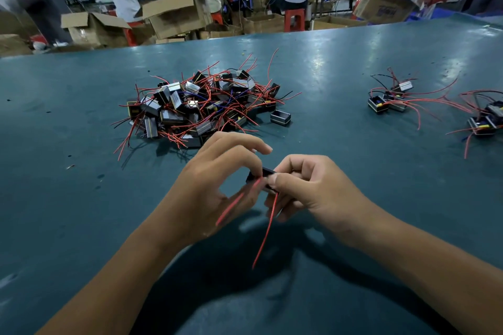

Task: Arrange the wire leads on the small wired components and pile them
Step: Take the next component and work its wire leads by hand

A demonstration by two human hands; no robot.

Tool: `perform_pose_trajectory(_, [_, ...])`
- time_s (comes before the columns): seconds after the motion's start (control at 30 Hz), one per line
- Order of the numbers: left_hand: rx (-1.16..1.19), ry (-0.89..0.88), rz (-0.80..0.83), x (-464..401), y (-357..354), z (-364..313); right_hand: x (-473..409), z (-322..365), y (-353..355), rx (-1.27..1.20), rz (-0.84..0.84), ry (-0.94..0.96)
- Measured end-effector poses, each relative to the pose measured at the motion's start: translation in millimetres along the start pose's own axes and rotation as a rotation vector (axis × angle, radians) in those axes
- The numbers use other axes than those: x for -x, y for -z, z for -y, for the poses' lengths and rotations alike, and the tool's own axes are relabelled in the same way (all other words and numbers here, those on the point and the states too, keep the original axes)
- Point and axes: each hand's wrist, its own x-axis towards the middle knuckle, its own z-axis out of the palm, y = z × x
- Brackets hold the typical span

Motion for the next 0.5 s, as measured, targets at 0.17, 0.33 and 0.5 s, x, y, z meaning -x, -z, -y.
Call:
perform_pose_trajectory(0.17, [0.331,0.325,-0.092,2.1,-0.6,0.2,-0.8,0.9,0.4,-0.043,0.021,0.002])
perform_pose_trajectory(0.33, [0.49,0.405,-0.112,1.2,-2.9,-3.0,-1.0,1.2,1.7,-0.056,0.011,0.012])
perform_pose_trajectory(0.5, [0.558,0.409,-0.116,1.3,-4.5,-5.2,0.2,0.6,0.1,-0.01,-0.001,0.055])
